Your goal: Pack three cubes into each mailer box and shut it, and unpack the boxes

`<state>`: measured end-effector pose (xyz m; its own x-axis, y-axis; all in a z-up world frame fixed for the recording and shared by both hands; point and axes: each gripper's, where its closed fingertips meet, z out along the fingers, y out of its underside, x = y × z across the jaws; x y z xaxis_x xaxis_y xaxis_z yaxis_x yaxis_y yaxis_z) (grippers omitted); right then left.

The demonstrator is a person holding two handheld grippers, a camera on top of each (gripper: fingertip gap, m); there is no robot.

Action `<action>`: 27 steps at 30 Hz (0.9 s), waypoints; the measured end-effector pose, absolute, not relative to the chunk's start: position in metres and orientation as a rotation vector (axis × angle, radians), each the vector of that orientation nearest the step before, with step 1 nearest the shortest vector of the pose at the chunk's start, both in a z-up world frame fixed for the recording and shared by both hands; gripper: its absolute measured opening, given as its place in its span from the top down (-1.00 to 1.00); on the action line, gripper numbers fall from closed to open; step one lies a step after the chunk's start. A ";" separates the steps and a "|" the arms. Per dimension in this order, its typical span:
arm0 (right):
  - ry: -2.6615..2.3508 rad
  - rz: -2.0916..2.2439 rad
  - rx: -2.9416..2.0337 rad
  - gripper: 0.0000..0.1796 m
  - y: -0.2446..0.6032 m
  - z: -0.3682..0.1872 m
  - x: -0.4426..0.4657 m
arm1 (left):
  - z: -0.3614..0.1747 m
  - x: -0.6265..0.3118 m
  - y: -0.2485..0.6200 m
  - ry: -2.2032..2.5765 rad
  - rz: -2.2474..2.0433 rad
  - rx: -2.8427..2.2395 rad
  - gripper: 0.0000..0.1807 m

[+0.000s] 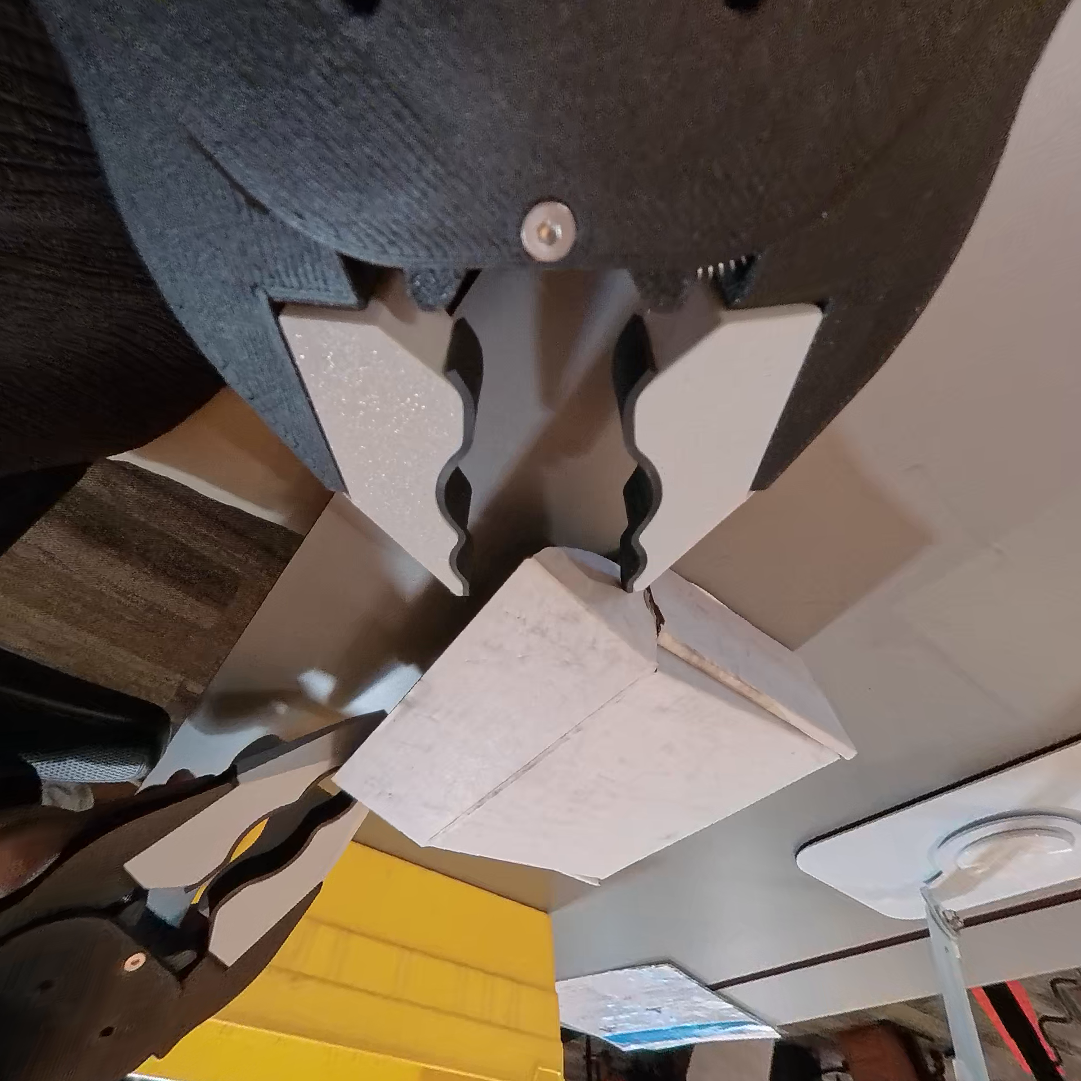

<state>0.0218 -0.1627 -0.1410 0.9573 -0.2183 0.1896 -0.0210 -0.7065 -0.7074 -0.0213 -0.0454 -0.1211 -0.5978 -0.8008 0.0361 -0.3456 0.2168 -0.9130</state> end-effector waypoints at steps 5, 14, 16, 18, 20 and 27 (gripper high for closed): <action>0.175 -0.332 -2.354 0.64 -0.170 -0.141 0.024 | -0.121 -0.022 -0.045 2.051 -1.356 -1.055 0.46; 0.320 -0.194 -2.163 0.55 -0.174 -0.110 0.030 | -0.115 -0.021 -0.042 2.022 -1.410 -1.082 0.45; 0.335 -0.160 -2.173 0.55 -0.174 -0.113 0.029 | -0.112 -0.021 -0.042 2.016 -1.463 -1.112 0.44; 0.335 -0.156 -2.191 0.55 -0.176 -0.116 0.028 | -0.109 -0.022 -0.042 2.011 -1.517 -1.152 0.44; 0.341 -0.135 -2.182 0.54 -0.178 -0.114 0.027 | -0.106 -0.022 -0.041 1.993 -1.566 -1.184 0.45; 0.405 0.043 -2.022 0.43 -0.176 -0.090 0.022 | -0.103 -0.017 -0.034 1.955 -1.623 -1.269 0.45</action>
<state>0.0218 -0.1759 -0.0896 0.9427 -0.2645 -0.2032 -0.3016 -0.4158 -0.8580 -0.0174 -0.0342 -0.1032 -0.5645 -0.7710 0.2947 -0.4317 -0.0285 -0.9016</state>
